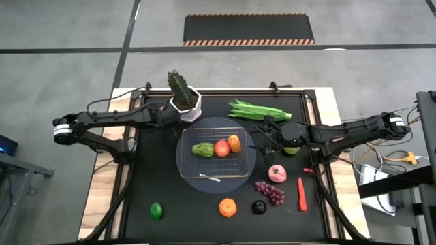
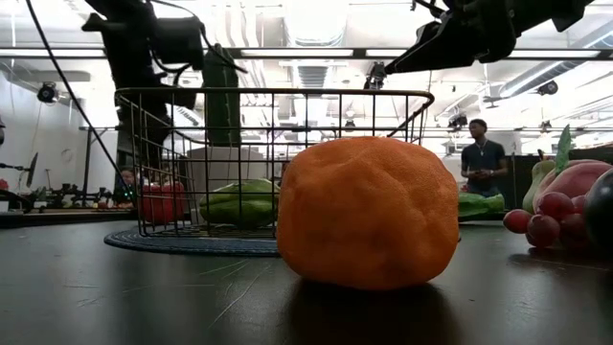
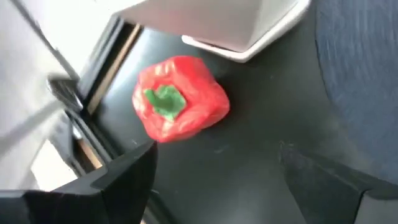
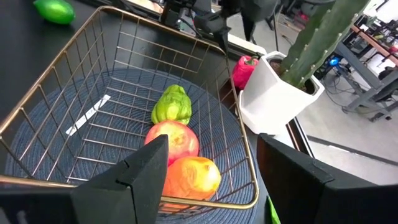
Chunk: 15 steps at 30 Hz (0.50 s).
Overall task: Build produce basket
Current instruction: Put the bell pepper into the wire basket
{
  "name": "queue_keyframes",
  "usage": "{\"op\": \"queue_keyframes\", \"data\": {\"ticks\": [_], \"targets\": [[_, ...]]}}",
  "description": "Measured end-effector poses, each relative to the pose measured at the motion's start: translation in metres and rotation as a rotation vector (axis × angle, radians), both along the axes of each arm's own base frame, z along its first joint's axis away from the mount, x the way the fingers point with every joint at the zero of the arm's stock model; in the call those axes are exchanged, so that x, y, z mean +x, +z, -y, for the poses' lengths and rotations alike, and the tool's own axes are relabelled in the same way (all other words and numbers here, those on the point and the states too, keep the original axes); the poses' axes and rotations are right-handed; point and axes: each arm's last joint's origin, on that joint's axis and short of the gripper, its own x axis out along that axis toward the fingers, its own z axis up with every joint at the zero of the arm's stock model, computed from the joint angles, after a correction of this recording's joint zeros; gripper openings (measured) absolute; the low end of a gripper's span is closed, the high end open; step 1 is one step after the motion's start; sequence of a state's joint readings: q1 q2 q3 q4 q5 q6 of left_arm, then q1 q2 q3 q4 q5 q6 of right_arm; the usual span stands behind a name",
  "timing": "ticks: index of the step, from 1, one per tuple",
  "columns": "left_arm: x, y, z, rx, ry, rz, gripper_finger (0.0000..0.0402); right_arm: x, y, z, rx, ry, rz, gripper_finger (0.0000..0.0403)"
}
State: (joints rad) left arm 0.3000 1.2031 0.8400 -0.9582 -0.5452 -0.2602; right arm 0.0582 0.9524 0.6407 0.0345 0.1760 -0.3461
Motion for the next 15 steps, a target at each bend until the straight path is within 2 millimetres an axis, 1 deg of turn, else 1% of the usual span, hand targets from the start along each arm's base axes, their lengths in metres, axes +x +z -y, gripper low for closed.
{"op": "queue_keyframes", "data": {"ticks": [2,6,11,15], "targets": [[-0.003,0.002,0.0,0.023,-0.051,-0.03,0.0315,0.0,0.0,0.0,-0.003,0.001,0.0,0.0228],[-0.009,0.003,0.002,0.056,-0.092,-0.038,0.0315,0.0,0.0,0.0,-0.005,0.002,0.0,0.0228],[-0.012,-0.007,0.002,0.099,-0.102,0.042,0.0315,0.0,0.0,0.0,-0.006,0.002,-0.001,0.0228],[-0.017,-0.02,0.003,0.151,-0.1,0.052,0.0315,0.0,0.0,0.0,-0.012,0.005,-0.005,0.0228]]}}
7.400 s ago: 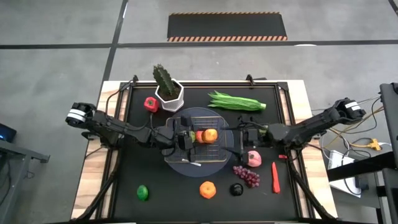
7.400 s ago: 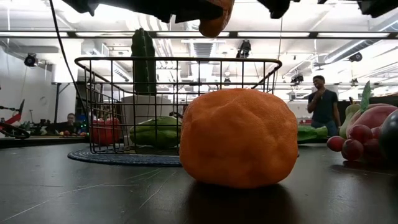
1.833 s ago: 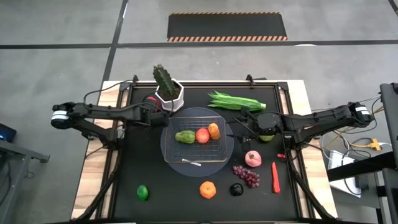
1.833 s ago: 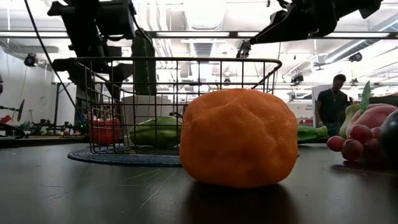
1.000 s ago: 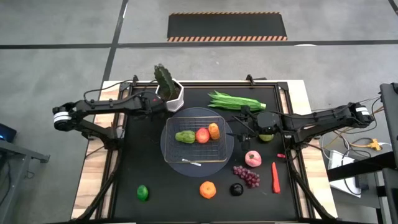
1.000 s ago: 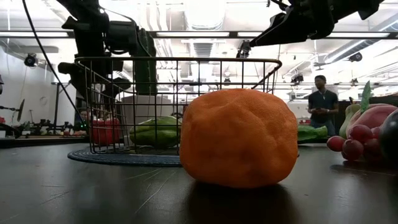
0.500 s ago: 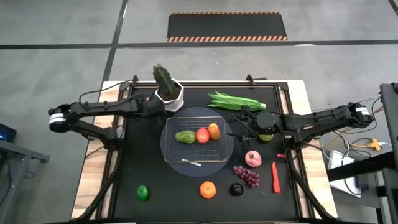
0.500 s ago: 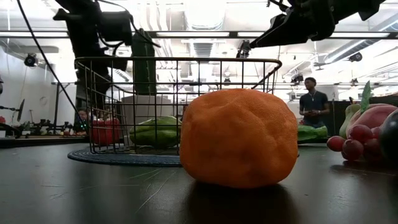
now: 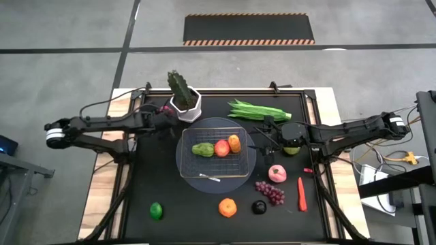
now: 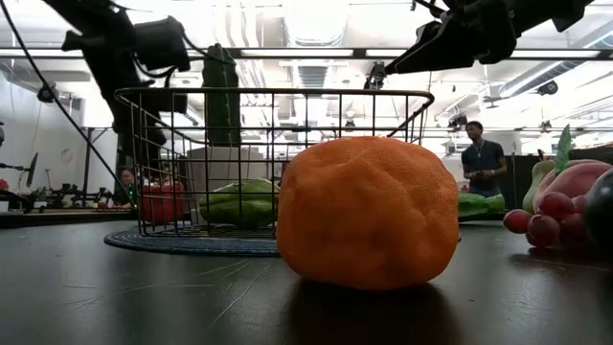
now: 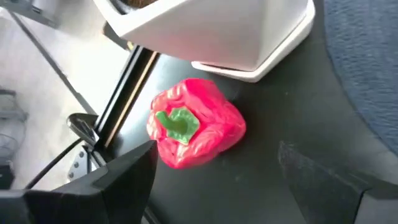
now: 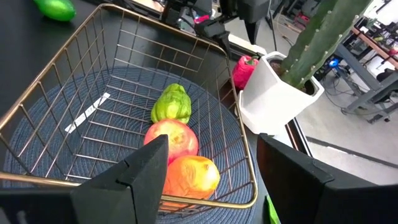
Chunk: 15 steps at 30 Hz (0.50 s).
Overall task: Build produce basket
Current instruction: Put the bell pepper into the wire basket
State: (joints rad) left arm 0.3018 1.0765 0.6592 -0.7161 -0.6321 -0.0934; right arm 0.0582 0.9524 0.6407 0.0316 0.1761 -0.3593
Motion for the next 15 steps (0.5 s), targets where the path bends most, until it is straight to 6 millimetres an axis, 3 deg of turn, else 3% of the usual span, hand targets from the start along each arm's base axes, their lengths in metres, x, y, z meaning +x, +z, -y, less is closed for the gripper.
{"op": "queue_keyframes", "data": {"ticks": [15], "targets": [[-0.007,-0.032,-0.01,0.183,0.126,0.135,0.0315,0.0,0.0,0.0,-0.01,0.004,-0.001,0.0228]]}}
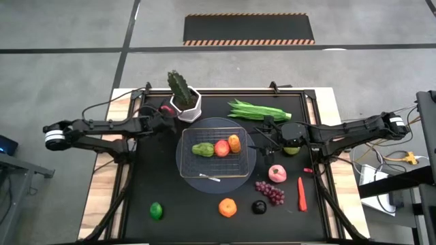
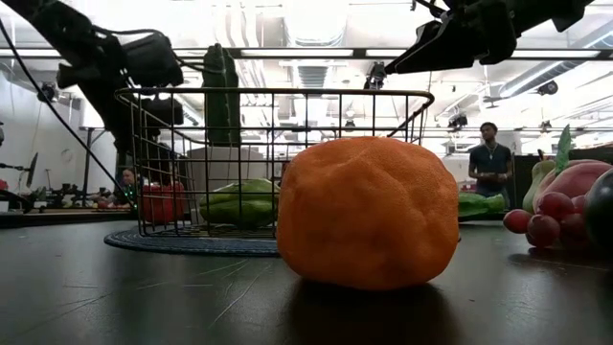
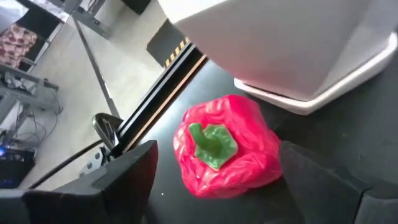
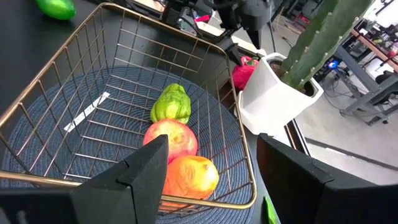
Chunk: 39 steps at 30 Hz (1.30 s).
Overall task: Build produce basket
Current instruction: Put the bell pepper into the wire basket
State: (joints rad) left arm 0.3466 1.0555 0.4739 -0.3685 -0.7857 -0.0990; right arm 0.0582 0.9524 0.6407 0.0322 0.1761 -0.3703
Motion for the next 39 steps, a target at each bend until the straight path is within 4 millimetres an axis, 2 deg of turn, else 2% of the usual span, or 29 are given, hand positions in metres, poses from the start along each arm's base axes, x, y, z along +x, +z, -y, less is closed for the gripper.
{"op": "queue_keyframes", "data": {"ticks": [7,15,29,39], "targets": [[-0.003,-0.013,-0.007,0.019,0.034,0.093,0.0315,0.0,0.0,0.0,-0.001,0.0,0.001,0.0228],[-0.009,-0.03,-0.009,0.006,0.045,0.122,0.0308,0.0,0.0,0.0,-0.007,0.003,0.001,0.0228],[-0.008,-0.031,-0.009,-0.023,0.055,0.164,0.0178,0.0,0.0,0.0,-0.007,0.003,0.002,0.0228],[-0.004,-0.023,-0.005,-0.052,0.029,0.19,0.0116,0.0,0.0,0.0,-0.007,0.003,0.002,0.0228]]}}
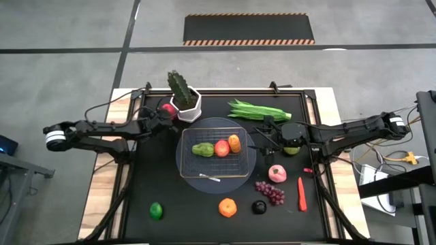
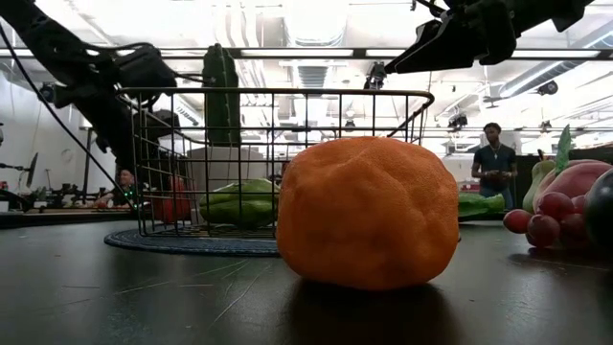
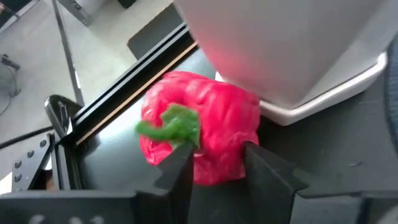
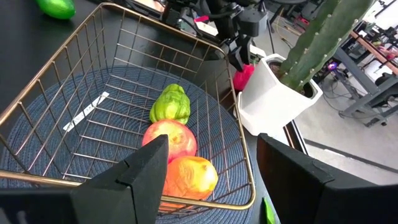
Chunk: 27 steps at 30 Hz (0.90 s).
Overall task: Build produce basket
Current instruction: Put the bell pepper into the wire basket
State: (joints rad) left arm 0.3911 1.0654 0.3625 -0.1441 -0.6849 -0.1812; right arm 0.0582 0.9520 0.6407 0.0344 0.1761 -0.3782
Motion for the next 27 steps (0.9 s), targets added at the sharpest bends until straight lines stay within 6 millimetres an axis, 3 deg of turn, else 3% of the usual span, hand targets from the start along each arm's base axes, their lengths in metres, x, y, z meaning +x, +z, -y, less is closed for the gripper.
{"op": "queue_keyframes", "data": {"ticks": [10,15,19,27], "targets": [[0.0,0.015,0.004,-0.015,-0.019,0.03,0.0049,0.0,0.0,0.0,-0.006,0.002,-0.001,0.0228],[-0.001,0.028,0.006,-0.044,-0.074,0.126,0.0042,0.0,0.0,0.0,-0.006,0.003,-0.001,0.0228],[-0.01,0.039,0.006,-0.027,-0.047,0.207,0.0075,0.0,-0.001,0.0,-0.007,0.003,-0.004,0.0228],[-0.021,0.044,0.004,-0.037,0.143,0.426,0.0188,0.0,-0.001,0.0,-0.007,0.003,-0.002,0.0228]]}}
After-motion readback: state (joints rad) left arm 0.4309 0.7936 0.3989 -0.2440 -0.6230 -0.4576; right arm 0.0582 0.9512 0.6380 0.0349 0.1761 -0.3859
